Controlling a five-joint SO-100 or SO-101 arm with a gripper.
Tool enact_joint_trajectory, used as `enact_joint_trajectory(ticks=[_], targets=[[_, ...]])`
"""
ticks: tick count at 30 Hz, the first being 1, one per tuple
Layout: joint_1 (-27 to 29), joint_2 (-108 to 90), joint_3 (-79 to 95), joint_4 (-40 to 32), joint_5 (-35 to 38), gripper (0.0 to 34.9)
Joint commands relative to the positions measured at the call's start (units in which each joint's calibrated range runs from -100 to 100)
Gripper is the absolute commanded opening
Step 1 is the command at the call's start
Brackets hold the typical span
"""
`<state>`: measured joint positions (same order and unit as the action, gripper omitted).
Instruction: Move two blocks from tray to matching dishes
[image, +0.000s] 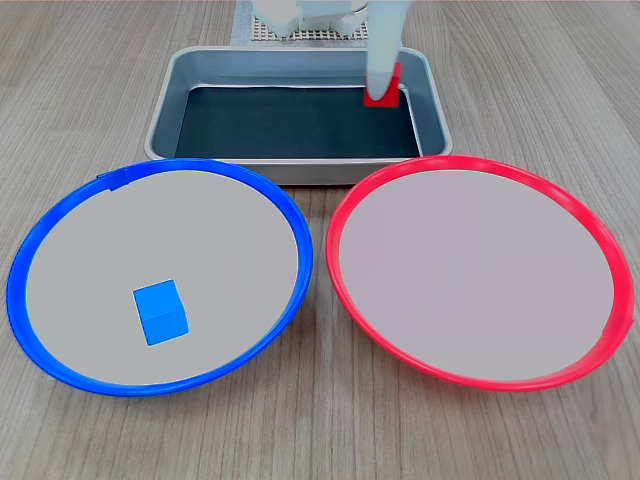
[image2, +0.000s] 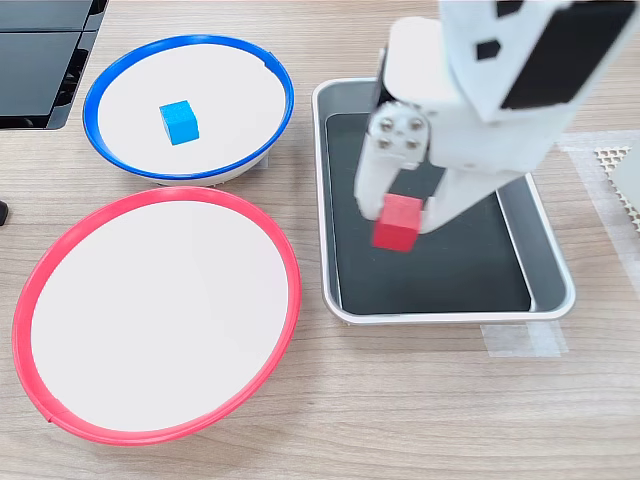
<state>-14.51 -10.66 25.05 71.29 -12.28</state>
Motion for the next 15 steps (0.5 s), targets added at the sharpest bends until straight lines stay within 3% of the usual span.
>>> enact_joint_trajectory(ticks=[1, 6, 10, 12, 13, 14, 15], targets=[[-1.7, 6.0, -18.5, -2.2, 0.8, 0.1], [-3.0, 22.6, -28.9, -16.7, 3.9, 0.1], [-3.2, 24.6, -23.7, -25.8, 8.1, 0.3], [-2.9, 23.3, -20.2, -28.5, 10.0, 9.7], [-2.6, 22.4, -18.6, -29.3, 10.7, 17.6], [-2.3, 21.4, -17.4, -29.8, 11.1, 22.3], [-1.9, 20.3, -16.0, -30.6, 11.6, 24.8]])
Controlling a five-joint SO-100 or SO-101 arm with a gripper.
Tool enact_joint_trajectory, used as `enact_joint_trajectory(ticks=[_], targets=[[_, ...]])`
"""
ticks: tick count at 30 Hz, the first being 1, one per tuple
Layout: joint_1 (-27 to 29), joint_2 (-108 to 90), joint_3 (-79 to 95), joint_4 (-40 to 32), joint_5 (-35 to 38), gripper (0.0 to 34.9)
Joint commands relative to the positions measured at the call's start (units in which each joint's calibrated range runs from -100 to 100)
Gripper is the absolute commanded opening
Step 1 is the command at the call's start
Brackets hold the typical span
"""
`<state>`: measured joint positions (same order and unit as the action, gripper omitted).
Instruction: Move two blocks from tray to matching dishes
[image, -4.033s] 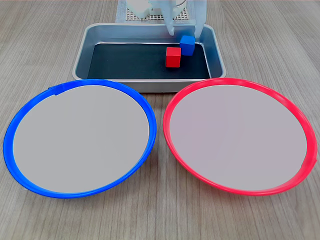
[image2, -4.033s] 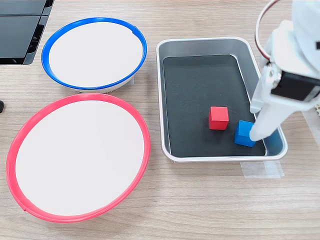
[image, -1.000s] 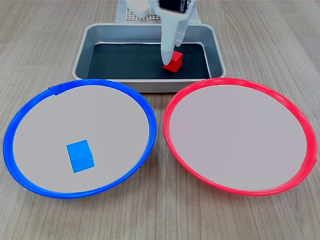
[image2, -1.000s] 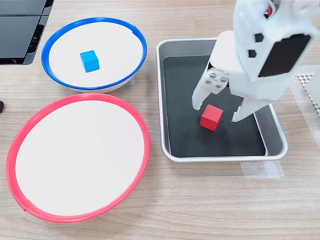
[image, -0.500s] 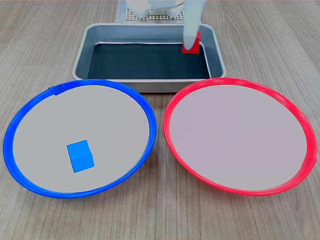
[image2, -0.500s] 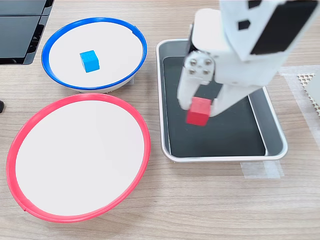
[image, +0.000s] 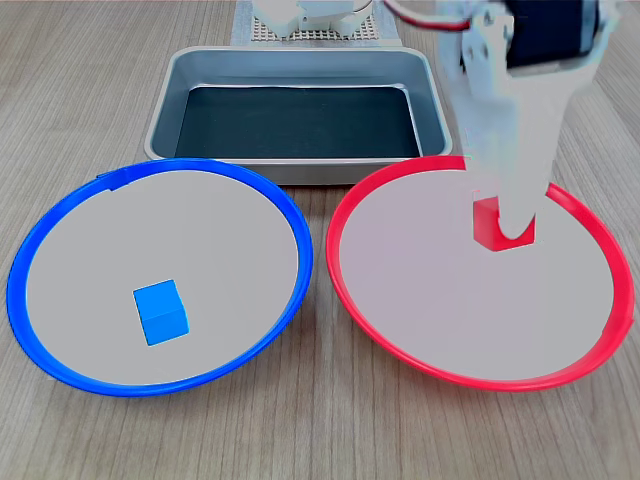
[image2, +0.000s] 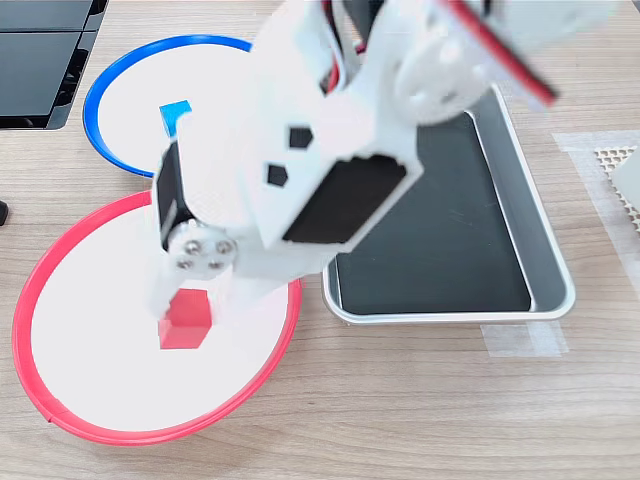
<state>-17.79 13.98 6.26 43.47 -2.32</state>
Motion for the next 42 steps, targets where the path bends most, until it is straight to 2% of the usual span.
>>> enact_joint_trajectory(ticks=[1, 3, 4, 5, 7, 10, 14, 18, 23, 25, 27, 32, 42], targets=[[1.9, -5.8, 4.4, -3.6, 2.0, 25.8], [3.0, -9.8, 8.7, -5.4, 2.8, 23.9], [3.3, -12.2, 11.2, -6.3, 3.3, 20.2], [3.9, -15.0, 14.0, -7.4, 3.6, 14.9], [5.6, -26.0, 23.8, -10.7, 4.1, 0.3], [8.5, -42.5, 38.7, -15.8, 4.0, 0.3], [15.3, -65.0, 57.3, -20.5, 2.5, 0.2], [20.8, -86.2, 79.1, -19.9, 3.1, 0.2], [20.6, -99.7, 91.6, -13.4, 3.9, 0.2], [20.5, -103.1, 93.7, -10.6, 3.5, 0.2], [20.4, -106.7, 93.7, -3.8, 3.3, 0.2], [18.6, -113.0, 93.7, 4.0, 2.7, 0.2], [19.2, -113.0, 93.7, 4.0, 2.5, 0.3]])
